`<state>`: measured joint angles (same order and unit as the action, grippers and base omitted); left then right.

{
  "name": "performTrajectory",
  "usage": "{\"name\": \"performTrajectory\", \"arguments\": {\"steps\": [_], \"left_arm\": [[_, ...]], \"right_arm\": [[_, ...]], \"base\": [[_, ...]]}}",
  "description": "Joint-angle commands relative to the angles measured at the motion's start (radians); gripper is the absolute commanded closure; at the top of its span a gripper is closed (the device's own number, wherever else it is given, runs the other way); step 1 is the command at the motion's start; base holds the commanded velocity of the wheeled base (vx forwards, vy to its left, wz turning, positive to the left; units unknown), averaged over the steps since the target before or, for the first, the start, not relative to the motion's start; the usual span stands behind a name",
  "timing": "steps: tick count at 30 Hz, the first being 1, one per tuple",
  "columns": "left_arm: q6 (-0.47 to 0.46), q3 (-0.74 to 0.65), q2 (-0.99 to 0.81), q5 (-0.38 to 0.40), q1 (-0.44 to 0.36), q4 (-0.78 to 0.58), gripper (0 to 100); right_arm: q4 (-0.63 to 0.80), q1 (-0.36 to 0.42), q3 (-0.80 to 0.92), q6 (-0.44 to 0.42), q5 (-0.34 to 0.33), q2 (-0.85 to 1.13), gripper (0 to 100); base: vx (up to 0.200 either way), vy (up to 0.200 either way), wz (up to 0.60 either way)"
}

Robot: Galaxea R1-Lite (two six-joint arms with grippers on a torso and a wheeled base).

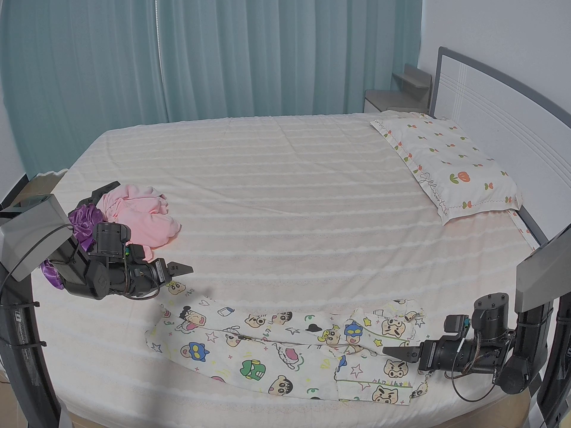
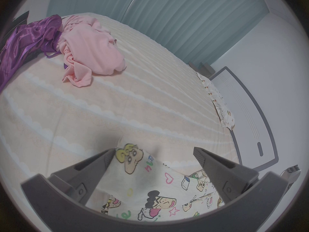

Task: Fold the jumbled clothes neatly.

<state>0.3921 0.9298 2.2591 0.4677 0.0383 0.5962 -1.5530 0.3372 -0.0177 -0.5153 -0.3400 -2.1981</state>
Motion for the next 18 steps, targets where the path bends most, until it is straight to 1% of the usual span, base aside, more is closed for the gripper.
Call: {"name": "performTrajectory", "arguments": {"steps": [1,6,8,11,12,13,15,18], "left_arm": [[-0.002,-0.006,-0.009,0.006,0.002,-0.001,0],[-0.019,0.0,-0.01,0.016,0.006,-0.004,0],[-0.062,0.003,-0.004,0.016,0.008,-0.018,0],[-0.136,0.014,0.008,0.016,0.011,-0.076,0],[-0.136,0.014,0.008,0.016,0.011,-0.076,0],[-0.16,0.027,0.008,0.016,0.011,-0.124,0],[-0.18,0.04,0.008,0.016,0.011,-0.165,0],[-0.196,0.049,0.008,0.014,0.018,-0.194,0]], "right_arm": [[-0.018,0.0,0.018,0.0,-0.001,-0.006,0],[-0.018,0.0,0.018,0.0,-0.001,-0.006,0],[-0.018,0.0,0.018,0.0,-0.001,-0.005,0],[-0.018,0.003,0.018,0.0,-0.001,-0.005,0],[-0.018,0.003,0.018,0.0,-0.001,-0.005,0],[-0.018,0.005,0.018,0.0,-0.001,-0.005,0],[-0.018,0.005,0.018,0.0,-0.001,-0.006,0],[-0.018,0.005,0.018,0.0,-0.001,-0.006,0]], "base": [[0.0,0.0,0.0],[0.0,0.0,0.0],[0.0,0.0,0.0],[0.0,0.0,0.0],[0.0,0.0,0.0],[0.0,0.0,0.0],[0.0,0.0,0.0],[0.0,0.0,0.0]]}}
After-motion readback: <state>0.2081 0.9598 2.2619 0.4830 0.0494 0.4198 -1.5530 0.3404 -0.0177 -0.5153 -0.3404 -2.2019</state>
